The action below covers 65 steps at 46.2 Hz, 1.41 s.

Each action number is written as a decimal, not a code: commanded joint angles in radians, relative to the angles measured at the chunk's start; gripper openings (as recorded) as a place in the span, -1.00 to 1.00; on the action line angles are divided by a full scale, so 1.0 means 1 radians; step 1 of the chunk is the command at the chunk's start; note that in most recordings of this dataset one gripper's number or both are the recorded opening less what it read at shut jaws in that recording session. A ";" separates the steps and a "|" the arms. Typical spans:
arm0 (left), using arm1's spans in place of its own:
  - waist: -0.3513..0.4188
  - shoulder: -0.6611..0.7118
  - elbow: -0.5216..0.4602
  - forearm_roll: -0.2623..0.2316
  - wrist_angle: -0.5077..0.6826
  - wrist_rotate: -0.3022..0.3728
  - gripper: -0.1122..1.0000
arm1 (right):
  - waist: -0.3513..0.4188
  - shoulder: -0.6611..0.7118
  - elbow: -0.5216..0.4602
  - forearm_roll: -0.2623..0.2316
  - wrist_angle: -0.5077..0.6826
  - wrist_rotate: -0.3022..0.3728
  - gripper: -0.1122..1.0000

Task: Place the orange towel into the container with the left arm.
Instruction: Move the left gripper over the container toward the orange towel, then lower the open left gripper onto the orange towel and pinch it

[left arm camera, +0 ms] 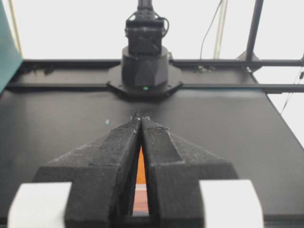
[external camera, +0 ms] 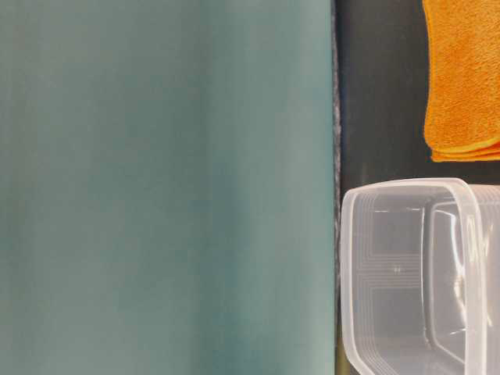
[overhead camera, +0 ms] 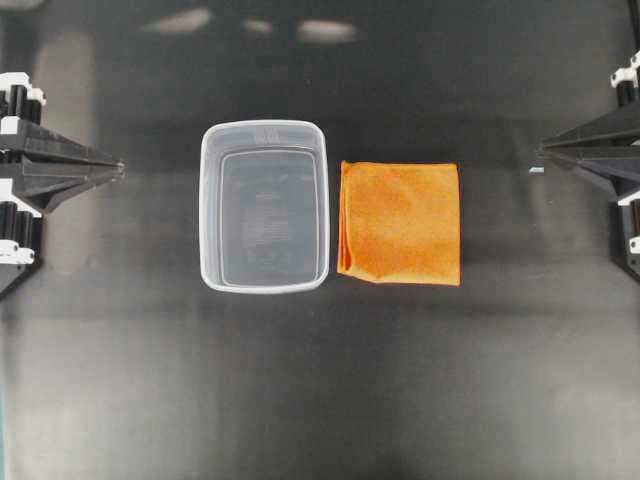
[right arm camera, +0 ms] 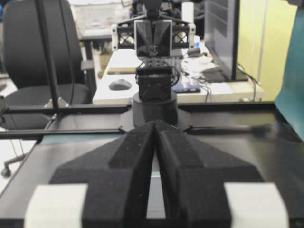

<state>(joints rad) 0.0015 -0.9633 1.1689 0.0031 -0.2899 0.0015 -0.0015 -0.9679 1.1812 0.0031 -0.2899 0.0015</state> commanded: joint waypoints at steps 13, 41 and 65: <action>0.000 0.232 -0.298 0.040 0.360 -0.061 -0.80 | -0.017 -0.032 -0.003 0.025 0.196 0.035 -0.81; 0.048 0.744 -0.801 0.041 0.818 -0.058 -0.79 | -0.018 -0.173 0.025 0.038 0.569 0.043 0.11; 0.041 1.117 -1.134 0.043 0.985 0.046 0.81 | -0.018 -0.238 0.060 0.044 0.571 0.158 0.68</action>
<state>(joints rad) 0.0476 0.1120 0.1012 0.0430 0.6734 0.0077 -0.0184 -1.2072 1.2425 0.0445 0.2869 0.1580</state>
